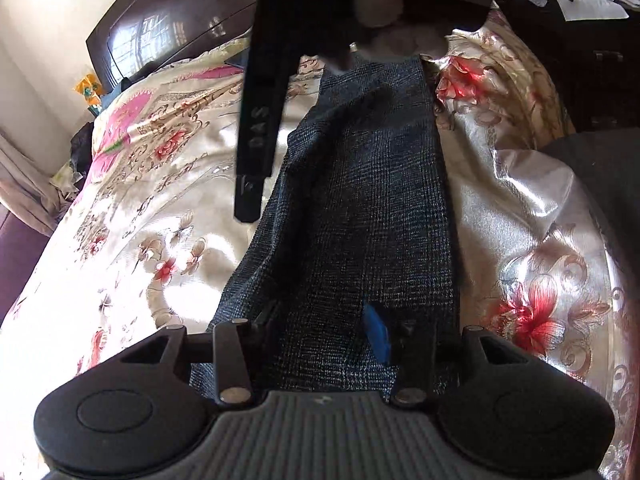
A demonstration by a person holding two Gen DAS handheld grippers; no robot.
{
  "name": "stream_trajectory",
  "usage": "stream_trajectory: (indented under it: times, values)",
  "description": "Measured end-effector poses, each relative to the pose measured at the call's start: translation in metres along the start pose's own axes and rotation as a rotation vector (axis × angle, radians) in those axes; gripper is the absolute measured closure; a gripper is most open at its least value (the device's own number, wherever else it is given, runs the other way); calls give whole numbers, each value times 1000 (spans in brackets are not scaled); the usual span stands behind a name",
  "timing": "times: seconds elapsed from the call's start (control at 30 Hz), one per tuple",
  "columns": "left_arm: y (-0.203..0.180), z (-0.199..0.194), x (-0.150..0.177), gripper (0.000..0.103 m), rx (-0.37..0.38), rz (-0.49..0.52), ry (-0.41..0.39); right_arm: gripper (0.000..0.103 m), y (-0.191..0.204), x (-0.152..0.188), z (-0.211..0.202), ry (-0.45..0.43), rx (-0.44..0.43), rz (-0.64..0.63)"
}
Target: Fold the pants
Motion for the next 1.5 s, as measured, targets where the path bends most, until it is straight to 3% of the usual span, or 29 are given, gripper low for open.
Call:
stream_trajectory:
  times: [0.2, 0.33, 0.47, 0.67, 0.83, 0.97, 1.1, 1.27, 1.33, 1.5]
  values:
    - [-1, 1, 10, 39, -22, -47, -22, 77, 1, -12, 47, 127, -292, 30]
    - [2, 5, 15, 36, -26, -114, -26, 75, 7, -10, 49, 211, -349, -55]
    - [-1, 5, 16, 36, -40, -109, -26, 65, 14, -10, 58, 249, -321, -173]
    - [-2, 8, 17, 36, -40, -102, -14, 64, 18, -11, 74, 311, -322, -240]
    - [-4, 8, 18, 36, -51, -102, -17, 78, 29, -13, 72, 338, -296, -285]
    - [-4, 6, 19, 34, -61, -103, -28, 100, 37, -15, 66, 332, -255, -296]
    - [-3, 6, 21, 33, -62, -111, -36, 101, 43, -16, 53, 287, -201, -324]
    - [-5, 4, 21, 33, -72, -103, -42, 93, 40, -16, 51, 266, -218, -318]
    - [-6, 4, 22, 33, -77, -94, -43, 94, 40, -18, 58, 271, -265, -320]
    - [-8, 5, 21, 33, -82, -84, -44, 92, 51, -18, 77, 276, -238, -390]
Point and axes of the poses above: each gripper's, at about its wrist camera, not at the fingertips, and z roughly the way its jaws point, y to its left, x to its underside, the point moved 3 cm from there along z, roughly the way its jaws point, and after that the axes turned 1 degree about -z, right-handed, at the moved point
